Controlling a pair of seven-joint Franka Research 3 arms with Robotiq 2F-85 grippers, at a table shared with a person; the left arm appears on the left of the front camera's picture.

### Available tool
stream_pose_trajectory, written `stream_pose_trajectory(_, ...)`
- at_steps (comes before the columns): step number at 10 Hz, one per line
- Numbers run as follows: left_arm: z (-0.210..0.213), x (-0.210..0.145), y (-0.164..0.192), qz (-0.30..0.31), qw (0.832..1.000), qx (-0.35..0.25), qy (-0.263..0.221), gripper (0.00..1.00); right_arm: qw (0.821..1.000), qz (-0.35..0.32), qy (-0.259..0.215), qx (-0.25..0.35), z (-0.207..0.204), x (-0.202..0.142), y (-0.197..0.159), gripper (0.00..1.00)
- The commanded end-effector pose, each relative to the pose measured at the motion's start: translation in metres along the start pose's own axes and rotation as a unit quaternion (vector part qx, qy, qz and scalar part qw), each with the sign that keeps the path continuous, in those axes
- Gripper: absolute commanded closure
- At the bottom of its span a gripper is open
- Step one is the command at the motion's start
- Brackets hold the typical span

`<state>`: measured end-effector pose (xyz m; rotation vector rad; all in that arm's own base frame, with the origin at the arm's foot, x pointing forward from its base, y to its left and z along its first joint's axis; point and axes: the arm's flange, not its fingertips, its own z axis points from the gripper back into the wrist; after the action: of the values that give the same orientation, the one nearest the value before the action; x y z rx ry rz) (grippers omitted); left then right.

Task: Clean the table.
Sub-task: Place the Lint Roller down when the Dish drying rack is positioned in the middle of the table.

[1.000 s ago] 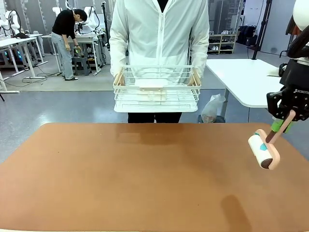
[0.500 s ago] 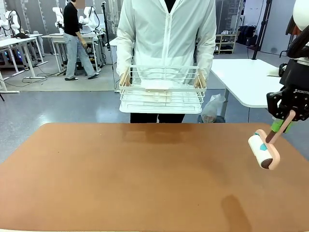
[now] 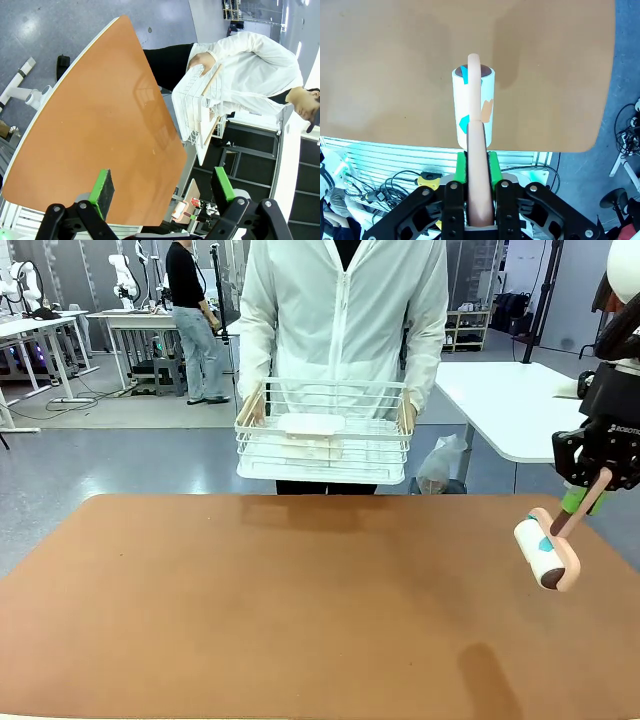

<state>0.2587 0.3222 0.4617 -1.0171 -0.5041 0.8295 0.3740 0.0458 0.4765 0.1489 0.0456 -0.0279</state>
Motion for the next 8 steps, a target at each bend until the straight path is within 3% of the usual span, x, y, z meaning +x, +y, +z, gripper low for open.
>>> stream_pose_trajectory(1,0.0028,0.0021,0.0007,-0.007,1.0,-0.012,0.001,0.0,1.0,0.0,-0.002,-0.002,0.0019,0.0009,0.002,0.79)
stream_pose_trajectory(8,0.0028,0.0021,0.0007,-0.007,1.0,-0.012,0.001,0.0,1.0,0.0,-0.002,-0.002,0.0019,0.0009,0.002,0.79)
